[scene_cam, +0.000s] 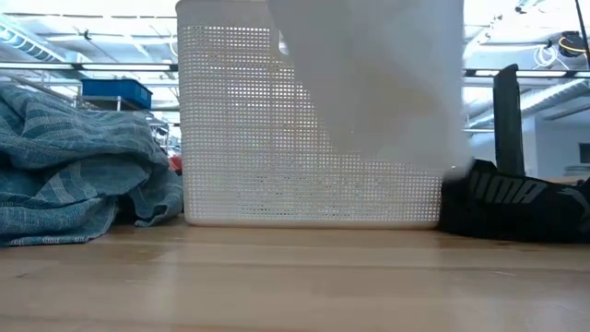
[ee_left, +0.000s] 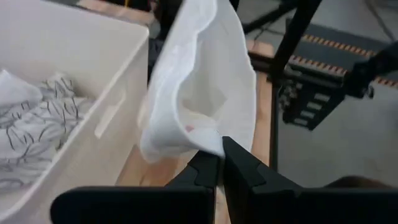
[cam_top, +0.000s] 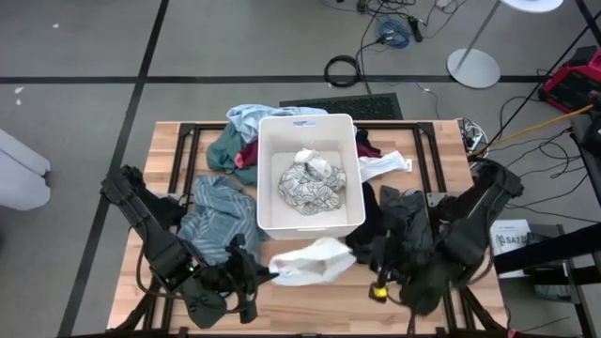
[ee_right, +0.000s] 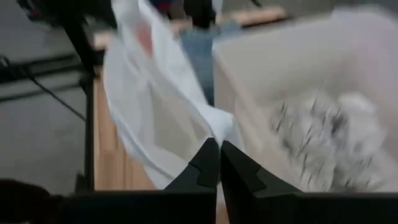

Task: Sort clothes
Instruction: Put the white short into the white laundry organizer

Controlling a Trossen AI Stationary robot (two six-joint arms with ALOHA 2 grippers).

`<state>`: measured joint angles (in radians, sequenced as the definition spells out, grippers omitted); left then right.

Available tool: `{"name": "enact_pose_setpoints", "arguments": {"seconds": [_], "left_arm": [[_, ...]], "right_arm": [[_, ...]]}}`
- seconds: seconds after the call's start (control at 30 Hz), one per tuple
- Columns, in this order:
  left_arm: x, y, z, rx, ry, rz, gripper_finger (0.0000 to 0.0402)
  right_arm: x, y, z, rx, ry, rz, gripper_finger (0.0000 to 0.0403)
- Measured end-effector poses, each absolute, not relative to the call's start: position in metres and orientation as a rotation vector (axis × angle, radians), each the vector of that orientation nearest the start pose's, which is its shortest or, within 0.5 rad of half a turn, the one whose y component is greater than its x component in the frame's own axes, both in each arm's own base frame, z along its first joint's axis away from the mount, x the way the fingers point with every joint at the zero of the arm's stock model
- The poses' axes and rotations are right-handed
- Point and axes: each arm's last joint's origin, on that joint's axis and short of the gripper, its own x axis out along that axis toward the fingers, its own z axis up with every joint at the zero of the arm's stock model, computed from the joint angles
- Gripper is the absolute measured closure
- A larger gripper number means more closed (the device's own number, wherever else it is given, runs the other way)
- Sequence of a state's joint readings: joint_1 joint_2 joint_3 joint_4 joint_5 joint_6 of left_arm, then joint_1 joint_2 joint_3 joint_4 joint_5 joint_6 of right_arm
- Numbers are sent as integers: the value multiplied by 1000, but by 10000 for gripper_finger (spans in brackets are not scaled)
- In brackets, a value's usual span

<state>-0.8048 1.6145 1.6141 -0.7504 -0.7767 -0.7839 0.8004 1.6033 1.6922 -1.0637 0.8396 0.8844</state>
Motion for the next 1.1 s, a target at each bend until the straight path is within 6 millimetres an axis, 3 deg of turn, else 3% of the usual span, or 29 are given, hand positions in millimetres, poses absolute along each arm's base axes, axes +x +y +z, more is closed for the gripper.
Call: {"name": "enact_pose_setpoints", "arguments": {"seconds": [0.13, 0.23, 0.4, 0.53, 0.7, 0.93, 1.1], "left_arm": [[257, -242, 335, -239, 571, 193, 386], [259, -243, 323, -228, 603, 200, 387], [266, -232, 322, -158, 566, 270, 387], [268, -232, 322, -97, 536, 296, 387], [259, -259, 308, -59, 504, 268, 387], [261, -298, 249, -224, 623, 272, 387], [271, -316, 223, -341, 692, 207, 387]], "right_arm": [[237, 229, 334, 215, 596, -325, 403], [241, 231, 315, 238, 607, -318, 403], [258, 213, 313, 80, 550, -388, 403], [268, 218, 314, -12, 495, -365, 403], [264, 250, 288, -10, 521, -308, 403], [254, 294, 234, 250, 652, -282, 403], [249, 304, 227, 419, 713, -279, 403]]}}
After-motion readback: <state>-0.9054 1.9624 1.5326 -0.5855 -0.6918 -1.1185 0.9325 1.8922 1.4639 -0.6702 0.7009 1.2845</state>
